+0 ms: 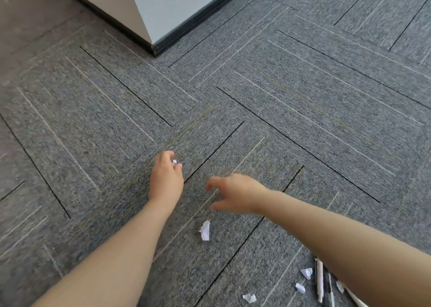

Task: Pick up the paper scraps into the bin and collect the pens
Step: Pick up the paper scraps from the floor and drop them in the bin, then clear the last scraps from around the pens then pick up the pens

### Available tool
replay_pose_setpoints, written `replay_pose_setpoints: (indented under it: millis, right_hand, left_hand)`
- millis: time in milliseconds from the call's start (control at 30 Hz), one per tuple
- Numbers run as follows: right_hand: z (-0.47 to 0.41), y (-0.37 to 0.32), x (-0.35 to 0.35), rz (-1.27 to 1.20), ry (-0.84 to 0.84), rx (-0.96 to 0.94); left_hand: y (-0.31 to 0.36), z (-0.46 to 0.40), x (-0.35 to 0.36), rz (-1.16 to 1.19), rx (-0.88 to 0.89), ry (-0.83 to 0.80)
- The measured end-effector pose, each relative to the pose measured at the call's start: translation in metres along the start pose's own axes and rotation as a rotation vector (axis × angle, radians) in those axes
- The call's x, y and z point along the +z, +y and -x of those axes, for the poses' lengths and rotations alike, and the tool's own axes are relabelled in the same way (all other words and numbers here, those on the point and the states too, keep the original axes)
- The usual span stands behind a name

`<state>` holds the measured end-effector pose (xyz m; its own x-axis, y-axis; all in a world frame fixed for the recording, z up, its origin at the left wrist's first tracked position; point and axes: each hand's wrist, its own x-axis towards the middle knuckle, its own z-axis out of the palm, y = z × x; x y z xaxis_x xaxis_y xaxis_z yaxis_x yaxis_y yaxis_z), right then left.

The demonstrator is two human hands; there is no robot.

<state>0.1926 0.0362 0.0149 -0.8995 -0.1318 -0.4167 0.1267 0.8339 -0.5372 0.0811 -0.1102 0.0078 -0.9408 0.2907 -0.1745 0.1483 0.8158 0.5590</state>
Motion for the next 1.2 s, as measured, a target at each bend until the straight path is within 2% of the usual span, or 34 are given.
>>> replay_pose_setpoints:
  millis: [133,267,333,433,500,533,633,700,767,833,900,967,1033,1100,1200]
  right_hand:
    - [-0.002,-0.012,0.018,0.194,-0.11,-0.154]
    - [-0.001,-0.016,0.036,0.408,-0.035,-0.301]
    - [-0.001,-0.018,0.045,0.446,0.001,-0.367]
    - [-0.002,-0.02,0.054,0.43,-0.004,-0.35]
    - [0.002,-0.02,0.054,0.28,0.017,-0.26]
    - [0.008,-0.018,0.051,0.123,0.066,-0.18]
    - [0.035,0.003,0.036,-0.636,0.254,0.172]
    - [0.062,0.022,0.026,-1.005,0.334,0.272]
    - [0.088,0.038,0.024,-1.14,0.377,0.298]
    - [0.11,0.049,0.029,-1.157,0.362,0.35]
    - [0.129,0.056,0.037,-0.926,0.33,0.375]
    - [0.15,0.056,0.044,-0.456,0.255,0.313]
    - [0.171,0.05,0.051,-0.019,0.166,0.254]
    - [0.188,0.044,0.055,0.162,0.116,0.298]
    - [0.202,0.04,0.062,0.289,0.036,0.417]
  left_hand:
    - [-0.003,-0.008,0.002,-0.07,-0.039,-0.014]
    - [-0.004,-0.012,0.003,-0.169,-0.025,0.018]
    - [-0.004,-0.013,0.003,-0.198,-0.019,0.015]
    - [-0.004,-0.014,0.001,-0.199,-0.023,-0.03]
    - [-0.004,-0.011,-0.001,-0.193,0.035,-0.079]
    - [-0.002,-0.006,0.0,-0.162,0.066,-0.093]
    - [0.005,0.014,0.004,-0.009,0.083,-0.09]
    - [0.01,0.025,0.013,0.053,0.098,-0.1]
    - [0.015,0.035,0.024,0.083,0.127,-0.137]
    - [0.023,0.045,0.034,0.085,0.153,-0.189]
    - [0.033,0.056,0.041,0.041,0.22,-0.253]
    - [0.041,0.072,0.045,-0.022,0.357,-0.326]
    - [0.042,0.094,0.05,-0.111,0.592,-0.407]
    - [0.031,0.118,0.054,-0.192,0.823,-0.533]
    - [0.014,0.142,0.056,-0.359,1.063,-0.685]
